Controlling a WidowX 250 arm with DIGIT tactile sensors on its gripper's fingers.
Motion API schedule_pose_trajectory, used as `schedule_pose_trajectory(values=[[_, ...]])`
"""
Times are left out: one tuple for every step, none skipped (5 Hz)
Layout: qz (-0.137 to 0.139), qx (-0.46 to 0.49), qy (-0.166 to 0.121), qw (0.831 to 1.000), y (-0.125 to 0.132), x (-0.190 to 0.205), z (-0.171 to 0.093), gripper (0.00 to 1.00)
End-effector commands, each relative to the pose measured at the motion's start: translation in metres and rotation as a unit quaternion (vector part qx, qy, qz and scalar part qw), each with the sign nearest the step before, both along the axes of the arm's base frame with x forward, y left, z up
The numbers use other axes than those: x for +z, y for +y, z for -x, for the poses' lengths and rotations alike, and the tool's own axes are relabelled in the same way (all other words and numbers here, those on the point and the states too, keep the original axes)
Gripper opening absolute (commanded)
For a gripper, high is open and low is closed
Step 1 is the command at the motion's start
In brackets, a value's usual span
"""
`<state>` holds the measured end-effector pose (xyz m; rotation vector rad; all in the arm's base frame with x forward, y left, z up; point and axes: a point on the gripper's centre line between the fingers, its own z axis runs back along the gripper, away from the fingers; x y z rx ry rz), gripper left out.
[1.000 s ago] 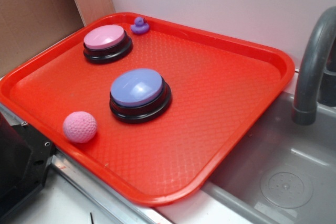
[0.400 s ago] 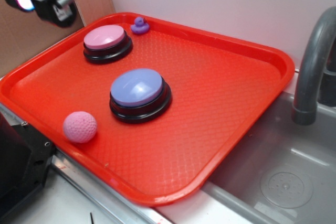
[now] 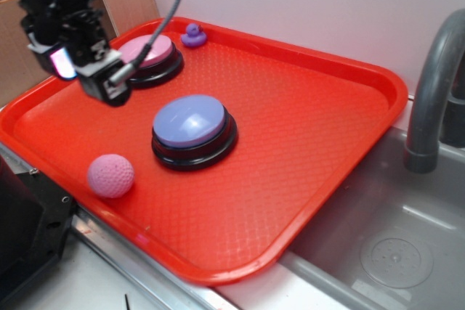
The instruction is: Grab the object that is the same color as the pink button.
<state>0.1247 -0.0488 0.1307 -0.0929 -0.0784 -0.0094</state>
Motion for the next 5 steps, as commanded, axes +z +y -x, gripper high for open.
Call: schedule_pose_trajectory(values=[[-0.012,-0.023,-0.004,1.000,0.017,-0.015,0.027,1.00],[-0.020,-0.032,0.025,0.999,0.015,-0.033,0.027,1.00],[-0.027,-0.044,0.046,0.998,0.011,-0.049,0.025,1.00],[-0.027,-0.056,0.040,0.997,0.008,-0.062,0.022,1.00],[-0.016,-0.073,0.040,0.996,0.001,-0.084,0.013,1.00]])
